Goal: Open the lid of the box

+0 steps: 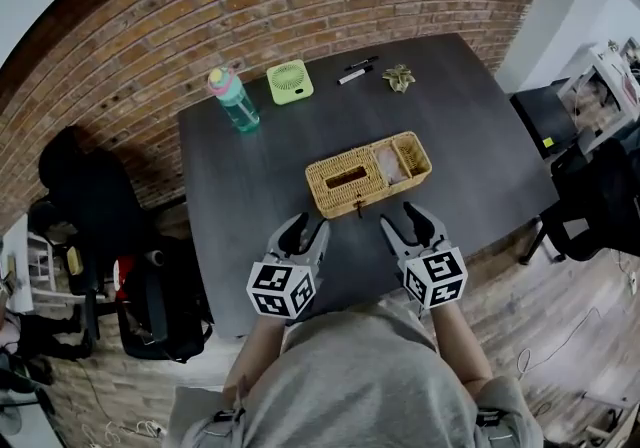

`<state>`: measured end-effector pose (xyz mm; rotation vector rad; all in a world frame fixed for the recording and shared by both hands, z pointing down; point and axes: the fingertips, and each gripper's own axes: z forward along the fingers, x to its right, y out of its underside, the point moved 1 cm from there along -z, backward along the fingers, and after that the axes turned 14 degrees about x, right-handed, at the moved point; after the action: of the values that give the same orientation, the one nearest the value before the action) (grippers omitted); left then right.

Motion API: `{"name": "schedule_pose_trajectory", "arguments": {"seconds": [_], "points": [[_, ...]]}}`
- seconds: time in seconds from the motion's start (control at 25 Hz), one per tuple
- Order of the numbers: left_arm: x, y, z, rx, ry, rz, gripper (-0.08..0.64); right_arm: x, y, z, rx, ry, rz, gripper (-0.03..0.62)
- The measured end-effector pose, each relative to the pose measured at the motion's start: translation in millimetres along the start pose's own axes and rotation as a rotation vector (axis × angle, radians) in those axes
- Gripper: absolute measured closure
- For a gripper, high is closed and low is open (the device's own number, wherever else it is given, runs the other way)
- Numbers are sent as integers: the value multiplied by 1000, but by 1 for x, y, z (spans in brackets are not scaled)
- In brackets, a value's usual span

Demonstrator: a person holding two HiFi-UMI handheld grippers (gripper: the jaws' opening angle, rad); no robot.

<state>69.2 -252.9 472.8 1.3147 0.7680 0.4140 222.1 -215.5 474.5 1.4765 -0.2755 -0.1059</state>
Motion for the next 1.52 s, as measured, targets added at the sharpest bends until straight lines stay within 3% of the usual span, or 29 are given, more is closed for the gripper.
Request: {"name": "schedule_pose_trajectory", "arguments": {"seconds": [0.44, 0.88, 1.32, 1.52], "points": [[-18, 5, 16, 36, -152, -15, 397, 25, 36, 42, -102, -128, -59, 388], [-33, 11, 10, 53, -273, -21, 397, 44, 84, 67, -227, -207, -190, 388], [-42, 14, -1, 52, -335, -18, 397, 53, 105, 81, -271, -223, -369, 388], [-40, 12, 4, 63, -326, -24, 397, 53, 104, 83, -269, -224, -392, 388]]}}
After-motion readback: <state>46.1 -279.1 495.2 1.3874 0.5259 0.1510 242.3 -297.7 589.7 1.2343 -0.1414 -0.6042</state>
